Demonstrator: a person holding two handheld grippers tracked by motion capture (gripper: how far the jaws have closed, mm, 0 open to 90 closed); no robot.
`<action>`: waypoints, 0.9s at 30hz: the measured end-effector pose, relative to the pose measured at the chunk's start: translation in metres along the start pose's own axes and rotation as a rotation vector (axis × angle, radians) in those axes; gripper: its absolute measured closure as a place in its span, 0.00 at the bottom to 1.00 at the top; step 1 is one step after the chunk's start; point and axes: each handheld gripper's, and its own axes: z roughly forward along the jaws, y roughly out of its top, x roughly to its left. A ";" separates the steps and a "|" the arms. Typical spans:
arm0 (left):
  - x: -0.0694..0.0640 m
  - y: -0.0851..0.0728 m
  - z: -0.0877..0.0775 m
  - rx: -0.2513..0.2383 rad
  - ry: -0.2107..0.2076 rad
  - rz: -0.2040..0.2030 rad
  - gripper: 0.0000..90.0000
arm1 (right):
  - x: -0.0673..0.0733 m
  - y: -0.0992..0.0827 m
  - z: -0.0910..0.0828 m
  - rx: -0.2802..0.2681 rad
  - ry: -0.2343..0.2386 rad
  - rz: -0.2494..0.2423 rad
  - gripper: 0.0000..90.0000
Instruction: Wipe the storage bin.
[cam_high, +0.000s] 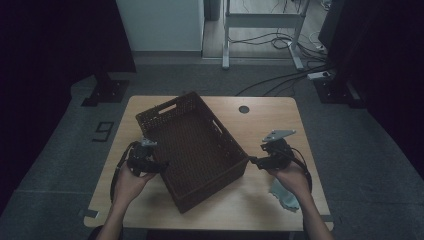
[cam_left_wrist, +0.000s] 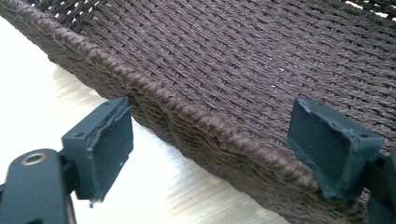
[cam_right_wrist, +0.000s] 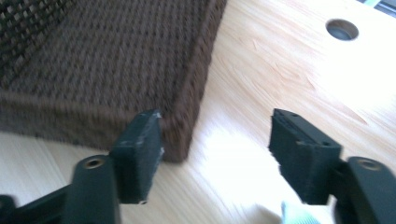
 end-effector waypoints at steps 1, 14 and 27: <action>0.000 0.000 0.000 -0.002 -0.002 0.003 0.16 | -0.001 -0.004 -0.003 0.005 0.002 0.000 0.32; 0.008 0.000 0.002 -0.059 0.009 0.001 0.16 | -0.024 -0.065 -0.013 0.053 -0.084 0.064 0.19; 0.011 -0.001 0.006 -0.065 -0.017 0.020 0.16 | -0.034 -0.106 0.014 0.201 -0.108 0.067 0.30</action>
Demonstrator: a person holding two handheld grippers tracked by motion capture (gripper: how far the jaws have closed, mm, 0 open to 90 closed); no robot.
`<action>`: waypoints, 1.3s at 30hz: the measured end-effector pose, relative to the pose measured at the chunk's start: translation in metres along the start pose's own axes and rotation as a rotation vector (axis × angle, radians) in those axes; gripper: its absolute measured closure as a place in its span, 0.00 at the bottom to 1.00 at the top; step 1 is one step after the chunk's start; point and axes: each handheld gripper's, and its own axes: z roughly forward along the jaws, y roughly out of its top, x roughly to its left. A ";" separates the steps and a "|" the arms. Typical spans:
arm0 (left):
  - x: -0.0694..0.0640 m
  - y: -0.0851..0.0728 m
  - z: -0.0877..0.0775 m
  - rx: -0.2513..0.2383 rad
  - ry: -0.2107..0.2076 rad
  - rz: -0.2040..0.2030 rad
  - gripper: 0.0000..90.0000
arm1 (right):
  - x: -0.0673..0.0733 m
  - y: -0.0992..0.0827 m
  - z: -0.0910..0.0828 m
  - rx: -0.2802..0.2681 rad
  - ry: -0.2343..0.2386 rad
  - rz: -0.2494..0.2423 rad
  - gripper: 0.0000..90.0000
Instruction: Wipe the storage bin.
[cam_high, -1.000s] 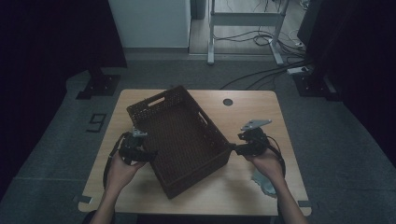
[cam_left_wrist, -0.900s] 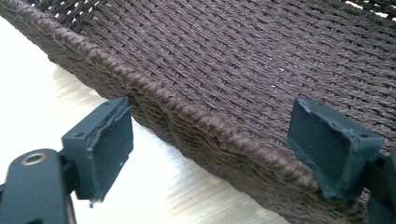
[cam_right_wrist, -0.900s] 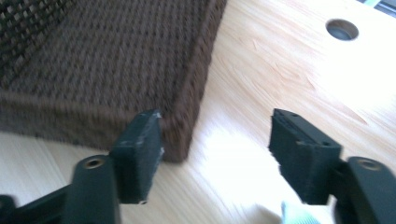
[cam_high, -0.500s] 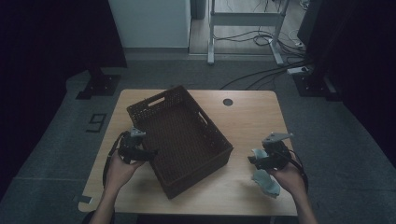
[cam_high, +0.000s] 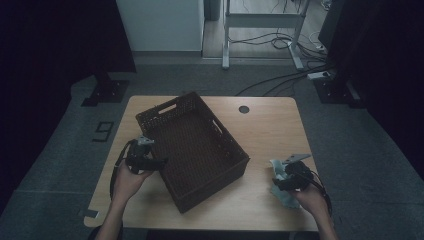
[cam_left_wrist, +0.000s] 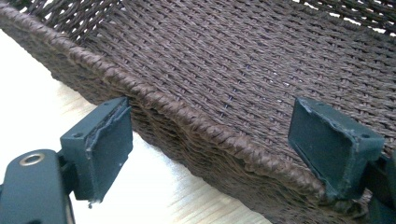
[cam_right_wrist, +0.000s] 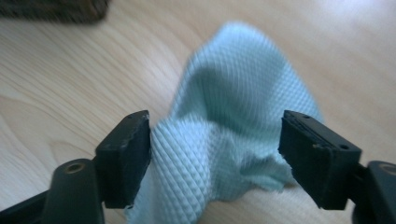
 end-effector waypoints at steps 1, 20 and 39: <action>0.000 0.000 0.000 -0.002 0.000 0.007 0.16 | -0.001 -0.002 0.003 0.008 0.000 0.002 0.32; 0.001 -0.001 0.002 -0.003 -0.031 0.011 0.18 | 0.000 -0.014 0.009 0.012 0.065 0.053 0.83; -0.002 0.000 0.001 0.010 -0.018 0.010 0.20 | 0.016 0.003 -0.023 -0.189 0.091 0.050 0.83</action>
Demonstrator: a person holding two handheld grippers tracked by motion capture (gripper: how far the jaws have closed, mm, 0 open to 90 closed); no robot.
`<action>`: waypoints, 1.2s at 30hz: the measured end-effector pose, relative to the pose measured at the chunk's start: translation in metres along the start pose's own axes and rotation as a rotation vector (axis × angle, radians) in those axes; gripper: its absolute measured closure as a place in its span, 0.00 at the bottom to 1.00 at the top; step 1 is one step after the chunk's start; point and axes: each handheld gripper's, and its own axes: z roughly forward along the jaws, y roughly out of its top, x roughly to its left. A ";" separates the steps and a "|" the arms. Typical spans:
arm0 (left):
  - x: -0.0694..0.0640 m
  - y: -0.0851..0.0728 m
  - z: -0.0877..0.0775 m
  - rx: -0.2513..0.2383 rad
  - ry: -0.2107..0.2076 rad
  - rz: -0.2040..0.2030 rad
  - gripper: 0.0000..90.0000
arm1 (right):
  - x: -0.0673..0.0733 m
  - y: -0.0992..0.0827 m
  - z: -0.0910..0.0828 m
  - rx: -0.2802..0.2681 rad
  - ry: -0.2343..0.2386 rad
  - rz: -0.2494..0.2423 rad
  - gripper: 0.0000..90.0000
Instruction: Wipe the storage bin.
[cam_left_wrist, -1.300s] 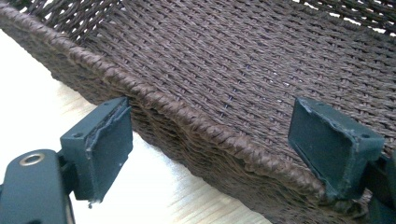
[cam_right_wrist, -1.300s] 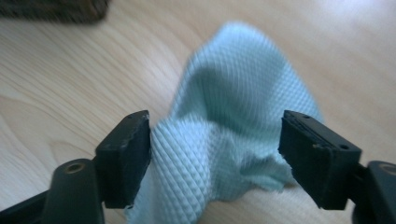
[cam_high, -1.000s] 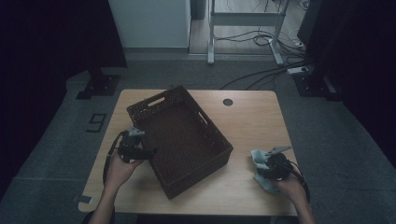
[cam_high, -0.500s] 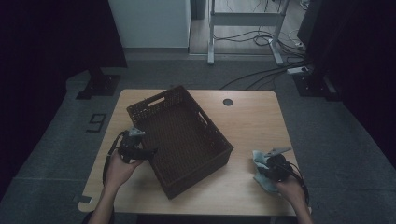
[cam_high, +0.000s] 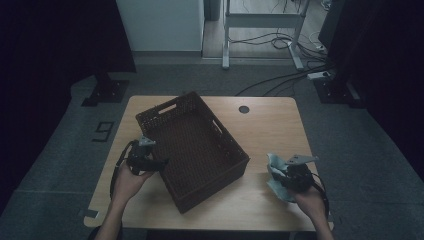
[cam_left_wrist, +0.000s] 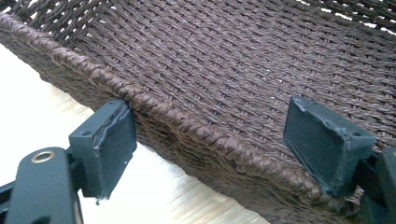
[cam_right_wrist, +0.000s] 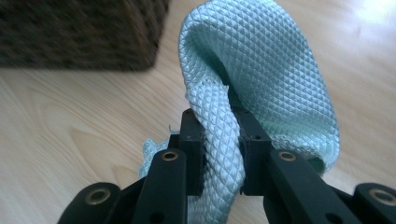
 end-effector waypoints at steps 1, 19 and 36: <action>0.000 0.000 0.000 0.002 0.001 0.000 0.20 | 0.002 0.002 -0.001 -0.021 0.008 -0.005 0.83; -0.012 0.001 0.003 0.043 0.059 0.037 0.17 | 0.038 0.038 0.007 -0.121 0.083 -0.076 0.83; -0.013 0.001 0.003 0.039 0.059 0.024 0.18 | 0.059 0.059 0.029 -0.096 0.090 -0.152 0.82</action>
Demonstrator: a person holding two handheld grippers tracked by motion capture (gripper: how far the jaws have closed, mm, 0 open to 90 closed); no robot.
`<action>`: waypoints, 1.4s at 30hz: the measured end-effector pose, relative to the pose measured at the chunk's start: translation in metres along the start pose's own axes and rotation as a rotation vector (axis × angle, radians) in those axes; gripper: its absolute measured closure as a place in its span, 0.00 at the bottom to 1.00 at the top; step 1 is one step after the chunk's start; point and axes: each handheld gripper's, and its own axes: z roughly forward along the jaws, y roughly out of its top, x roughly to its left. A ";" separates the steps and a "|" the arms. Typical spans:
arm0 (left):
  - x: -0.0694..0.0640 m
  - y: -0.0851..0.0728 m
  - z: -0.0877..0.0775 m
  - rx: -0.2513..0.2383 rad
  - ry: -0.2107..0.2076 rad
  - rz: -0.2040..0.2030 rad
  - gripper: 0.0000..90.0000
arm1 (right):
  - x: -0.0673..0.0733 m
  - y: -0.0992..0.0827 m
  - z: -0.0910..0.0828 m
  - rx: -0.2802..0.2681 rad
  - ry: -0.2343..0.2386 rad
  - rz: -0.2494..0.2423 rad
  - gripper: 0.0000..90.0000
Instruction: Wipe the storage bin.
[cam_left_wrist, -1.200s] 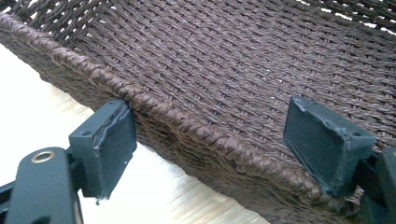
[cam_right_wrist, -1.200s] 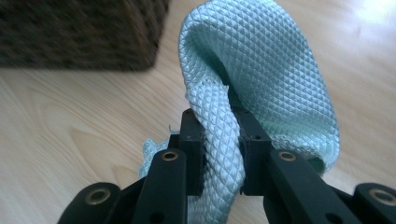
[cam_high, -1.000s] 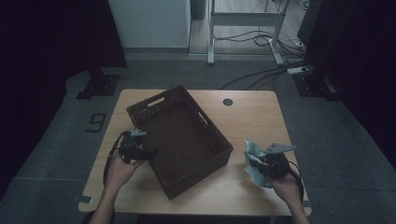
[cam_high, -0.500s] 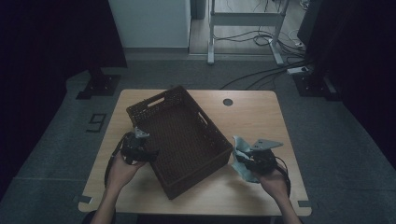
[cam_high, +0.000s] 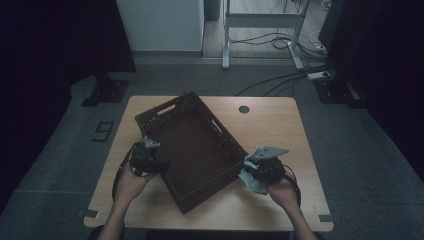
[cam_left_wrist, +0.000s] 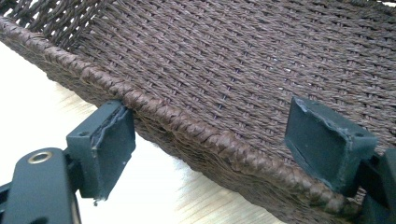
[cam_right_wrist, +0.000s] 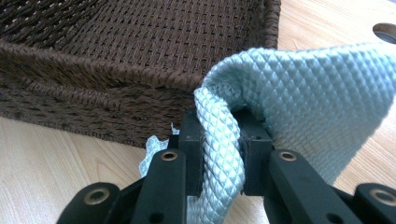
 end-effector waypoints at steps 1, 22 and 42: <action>0.000 0.000 0.000 0.000 0.000 0.000 0.18 | 0.001 0.000 0.000 0.000 0.000 -0.002 0.82; -0.001 0.000 0.000 0.000 0.007 -0.007 0.19 | 0.029 0.009 0.009 0.026 0.023 -0.078 0.82; -0.002 0.000 0.000 0.000 0.022 -0.015 0.21 | 0.052 0.012 0.009 0.032 0.084 -0.104 0.81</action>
